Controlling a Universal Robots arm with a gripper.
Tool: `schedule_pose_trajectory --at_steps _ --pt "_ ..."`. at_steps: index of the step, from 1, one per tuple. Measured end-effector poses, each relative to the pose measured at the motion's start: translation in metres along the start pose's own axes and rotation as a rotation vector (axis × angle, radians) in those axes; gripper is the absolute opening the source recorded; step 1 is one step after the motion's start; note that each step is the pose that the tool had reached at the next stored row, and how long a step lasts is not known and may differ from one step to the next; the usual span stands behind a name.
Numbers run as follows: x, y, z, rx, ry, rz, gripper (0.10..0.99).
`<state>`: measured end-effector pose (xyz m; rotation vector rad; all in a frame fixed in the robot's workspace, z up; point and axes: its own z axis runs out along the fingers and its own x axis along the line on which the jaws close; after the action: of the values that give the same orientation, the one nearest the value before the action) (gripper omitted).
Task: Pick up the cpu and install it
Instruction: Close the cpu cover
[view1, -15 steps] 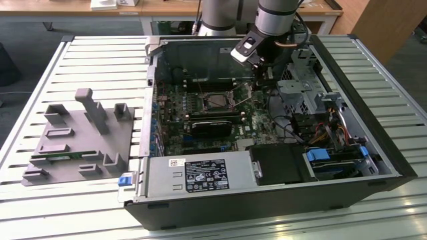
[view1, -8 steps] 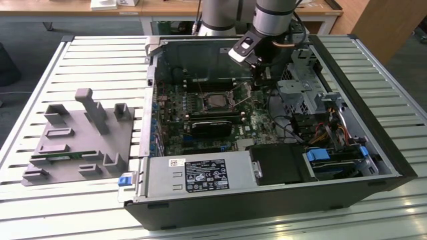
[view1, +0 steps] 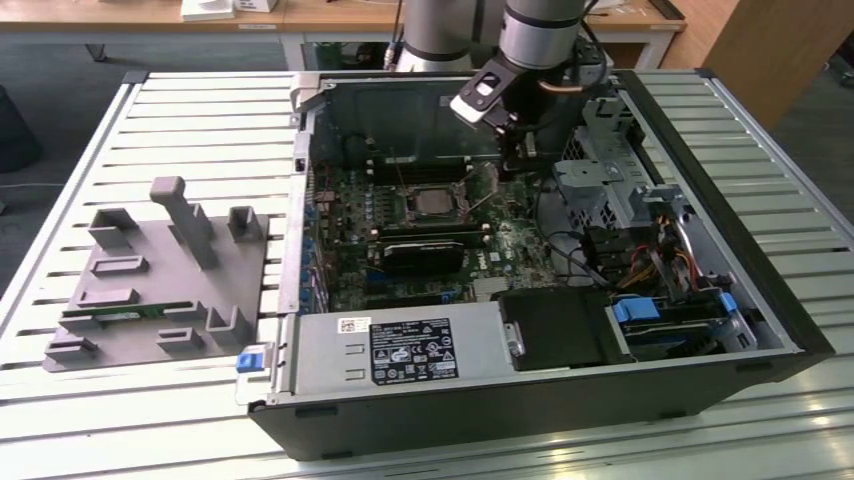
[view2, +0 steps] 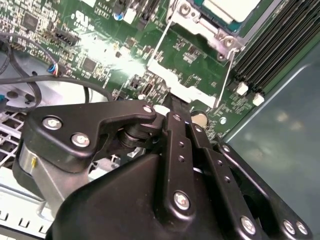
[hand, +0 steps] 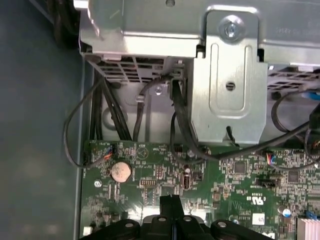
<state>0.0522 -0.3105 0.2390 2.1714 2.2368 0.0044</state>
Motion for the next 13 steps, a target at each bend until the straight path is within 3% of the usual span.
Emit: schedule_pose_trajectory --at_steps 13 --pt "0.0006 -0.0204 -0.0004 0.000 0.0000 0.000 0.106"
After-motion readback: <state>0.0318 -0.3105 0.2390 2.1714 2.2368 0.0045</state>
